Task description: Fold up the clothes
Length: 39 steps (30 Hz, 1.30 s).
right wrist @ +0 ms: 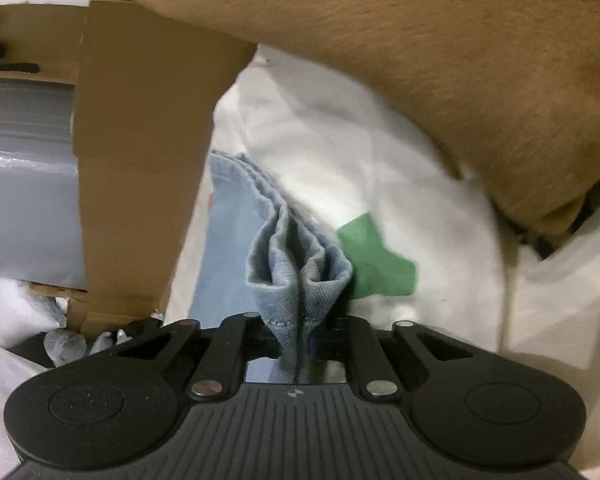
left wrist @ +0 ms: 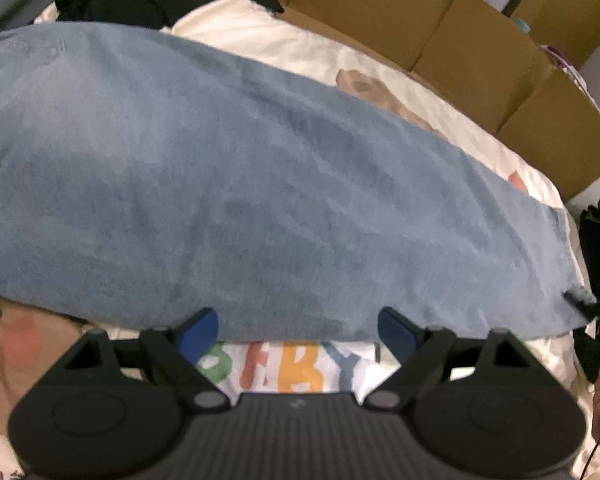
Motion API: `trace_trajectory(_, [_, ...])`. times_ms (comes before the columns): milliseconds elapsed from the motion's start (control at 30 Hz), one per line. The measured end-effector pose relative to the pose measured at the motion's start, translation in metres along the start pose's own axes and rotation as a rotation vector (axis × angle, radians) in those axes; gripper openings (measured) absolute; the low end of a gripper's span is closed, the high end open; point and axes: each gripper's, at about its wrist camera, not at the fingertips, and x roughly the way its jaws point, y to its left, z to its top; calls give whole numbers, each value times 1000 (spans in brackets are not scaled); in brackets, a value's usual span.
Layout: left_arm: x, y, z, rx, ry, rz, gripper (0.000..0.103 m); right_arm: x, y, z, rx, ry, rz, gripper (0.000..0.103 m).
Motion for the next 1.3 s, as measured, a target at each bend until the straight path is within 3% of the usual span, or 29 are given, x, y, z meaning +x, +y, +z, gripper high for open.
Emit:
trace_trajectory(367, [-3, 1, 7, -94, -11, -53, 89, -20, 20, 3, -22, -2, 43, 7])
trace_trajectory(533, [-10, 8, 10, -200, -19, -107, 91, -27, 36, 8, -39, 4, 30, 7])
trace_trajectory(700, [-18, 25, 17, -375, -29, -139, 95, -31, 50, 11, -49, -4, 49, 7])
trace_trajectory(833, [-16, 27, 21, -400, -59, -126, 96, -35, 55, 10, -44, 0, 53, 7])
trace_trajectory(1100, [-6, 29, 0, -519, -7, -154, 96, -38, 63, 12, -55, -2, 79, 7])
trace_trajectory(1300, [3, 41, -14, -725, -70, -203, 96, -40, 70, 14, -58, -9, 91, 7])
